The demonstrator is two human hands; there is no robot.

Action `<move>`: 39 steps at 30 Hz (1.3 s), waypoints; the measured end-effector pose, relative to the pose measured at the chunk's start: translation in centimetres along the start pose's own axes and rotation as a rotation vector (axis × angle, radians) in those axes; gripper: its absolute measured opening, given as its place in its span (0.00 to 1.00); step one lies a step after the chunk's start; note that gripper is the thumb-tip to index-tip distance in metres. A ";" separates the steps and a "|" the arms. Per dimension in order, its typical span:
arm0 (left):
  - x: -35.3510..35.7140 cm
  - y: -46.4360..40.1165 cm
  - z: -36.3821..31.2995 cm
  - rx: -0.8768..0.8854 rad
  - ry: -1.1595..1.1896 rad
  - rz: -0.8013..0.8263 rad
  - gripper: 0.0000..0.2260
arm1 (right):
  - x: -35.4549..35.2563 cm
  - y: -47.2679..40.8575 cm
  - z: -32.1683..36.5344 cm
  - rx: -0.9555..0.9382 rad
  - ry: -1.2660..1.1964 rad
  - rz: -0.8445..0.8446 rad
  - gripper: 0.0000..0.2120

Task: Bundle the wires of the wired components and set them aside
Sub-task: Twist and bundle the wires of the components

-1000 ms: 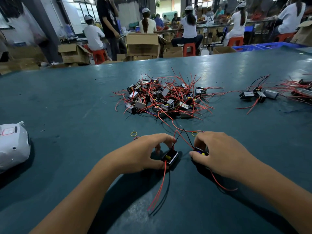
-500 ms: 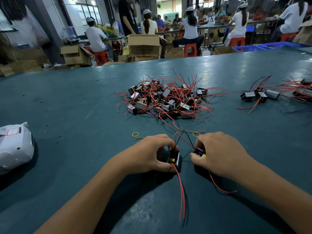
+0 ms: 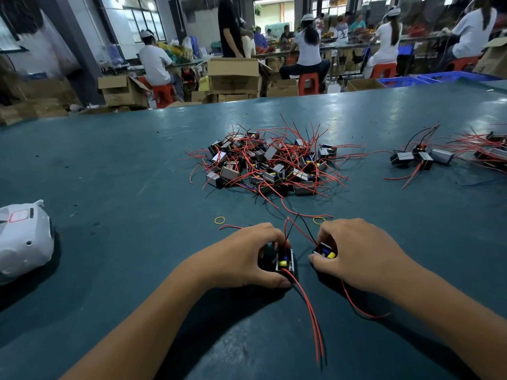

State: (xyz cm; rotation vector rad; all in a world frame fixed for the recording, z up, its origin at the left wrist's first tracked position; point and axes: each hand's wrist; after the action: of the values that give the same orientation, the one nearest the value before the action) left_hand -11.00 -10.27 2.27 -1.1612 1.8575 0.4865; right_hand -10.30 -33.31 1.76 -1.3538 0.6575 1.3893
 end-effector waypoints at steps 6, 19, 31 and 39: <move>-0.6 0.2 0.1 -0.008 -0.044 0.009 0.19 | -1.5 0.3 -0.4 -0.032 -0.038 0.091 0.18; -0.3 0.0 -0.1 0.044 -0.107 -0.049 0.18 | -1.8 0.1 -0.8 -0.104 -0.018 0.102 0.13; 0.0 0.0 -0.7 0.039 -0.029 -0.149 0.16 | -1.5 0.3 -0.5 -0.059 -0.136 0.030 0.12; 1.4 -0.3 -1.6 -0.012 0.117 -0.351 0.17 | -1.4 0.4 0.3 0.152 -0.448 -0.031 0.13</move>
State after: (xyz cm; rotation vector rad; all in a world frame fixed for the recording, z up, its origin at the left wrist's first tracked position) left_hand -11.76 -12.20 2.04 -1.5138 1.6979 0.2356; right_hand -11.00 -33.53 3.08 -0.8868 0.4281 1.5192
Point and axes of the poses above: each hand's wrist, its own y-axis away from the middle knuckle, its own x-axis out of the palm, z = x × y, and after that the axes turned 7 degrees about -z, right-handed
